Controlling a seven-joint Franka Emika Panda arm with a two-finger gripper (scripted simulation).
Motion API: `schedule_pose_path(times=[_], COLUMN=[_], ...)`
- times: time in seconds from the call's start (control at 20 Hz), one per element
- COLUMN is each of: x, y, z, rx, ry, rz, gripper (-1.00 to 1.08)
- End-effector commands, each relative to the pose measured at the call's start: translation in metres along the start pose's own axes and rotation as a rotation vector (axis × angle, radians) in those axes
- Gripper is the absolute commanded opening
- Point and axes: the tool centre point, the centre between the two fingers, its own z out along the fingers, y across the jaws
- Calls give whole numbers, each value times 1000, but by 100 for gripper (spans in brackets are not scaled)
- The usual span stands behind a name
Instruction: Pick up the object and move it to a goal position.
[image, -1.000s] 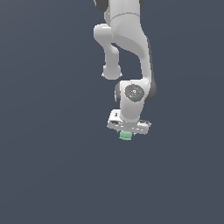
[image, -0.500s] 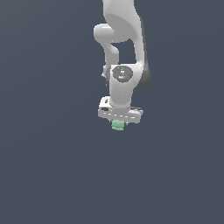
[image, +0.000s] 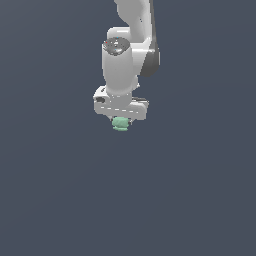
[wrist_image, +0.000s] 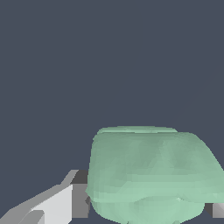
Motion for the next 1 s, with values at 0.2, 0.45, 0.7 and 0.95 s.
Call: schedule_pose_path(times=[0.2,0.45,0.7,0.95], x=[-20,-34,-45,-51], y=[50,87,118,140], z=[-60,-104,-142,-168], rx=[2,2,1,0], ry=[0,0,0,0], rz=[0,0,0,0], gripper=[-100,-100,-100,-100])
